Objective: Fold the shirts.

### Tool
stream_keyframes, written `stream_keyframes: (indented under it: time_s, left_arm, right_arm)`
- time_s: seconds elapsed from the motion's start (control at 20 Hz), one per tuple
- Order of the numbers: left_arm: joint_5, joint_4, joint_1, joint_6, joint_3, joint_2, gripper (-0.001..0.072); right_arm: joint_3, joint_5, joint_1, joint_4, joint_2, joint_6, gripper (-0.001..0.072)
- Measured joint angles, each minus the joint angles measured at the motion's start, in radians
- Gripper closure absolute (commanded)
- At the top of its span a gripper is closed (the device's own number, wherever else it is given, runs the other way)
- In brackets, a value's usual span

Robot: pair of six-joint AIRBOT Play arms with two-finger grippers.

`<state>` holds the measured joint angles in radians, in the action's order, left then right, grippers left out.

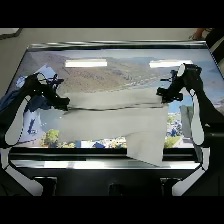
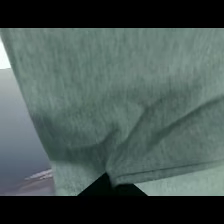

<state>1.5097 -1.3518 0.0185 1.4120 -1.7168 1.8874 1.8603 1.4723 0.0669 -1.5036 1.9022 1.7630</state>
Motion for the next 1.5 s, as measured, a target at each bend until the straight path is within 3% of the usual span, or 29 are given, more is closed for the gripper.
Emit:
stream_keyframes:
  time_s: [0.05,0.1,0.35,0.45,0.55,0.85,1.0,1.1,1.25,1.3,1.5]
  left_arm:
    - [0.024,0.005,0.000,0.000,-0.008,0.001,0.0078]
    - [0.047,0.010,0.000,0.001,-0.014,0.003,0.0057]
    - [0.152,0.038,0.019,0.017,-0.026,-0.047,0.0071]
    - [0.168,0.039,0.046,0.045,0.016,-0.102,0.0161]
    - [0.159,0.042,0.072,0.058,0.133,-0.179,0.0164]
    - [-0.084,0.080,0.168,0.038,0.700,-0.448,0.0177]
    - [-0.164,0.130,0.203,0.005,0.849,-0.494,0.0185]
    - [-0.187,0.185,0.209,-0.007,0.902,-0.509,0.0310]
    - [-0.263,0.241,0.207,-0.010,0.957,-0.518,0.0624]
    - [-0.286,0.252,0.206,-0.010,0.967,-0.519,0.0675]
    - [-0.315,0.276,0.206,-0.005,0.985,-0.523,0.0676]
  right_arm:
    - [-0.002,-0.006,0.000,-0.007,-0.010,0.010,0.0312]
    - [-0.003,-0.007,0.000,-0.012,-0.021,0.023,0.0276]
    - [-0.008,0.077,0.034,0.006,-0.088,-0.016,0.0229]
    - [-0.025,0.165,0.094,0.002,-0.122,-0.052,0.0229]
    - [-0.106,0.223,0.162,0.008,-0.179,-0.077,0.0230]
    - [-0.579,0.074,0.270,0.057,-0.442,-0.143,0.0252]
    - [-0.712,0.015,0.282,0.092,-0.497,-0.180,0.0205]
    - [-0.755,-0.001,0.286,0.101,-0.512,-0.194,0.0206]
    - [-0.797,-0.014,0.288,0.115,-0.524,-0.214,0.0206]
    - [-0.819,-0.016,0.290,0.122,-0.525,-0.222,0.0206]
    - [-0.953,-0.061,0.290,0.187,-0.528,-0.259,0.0206]
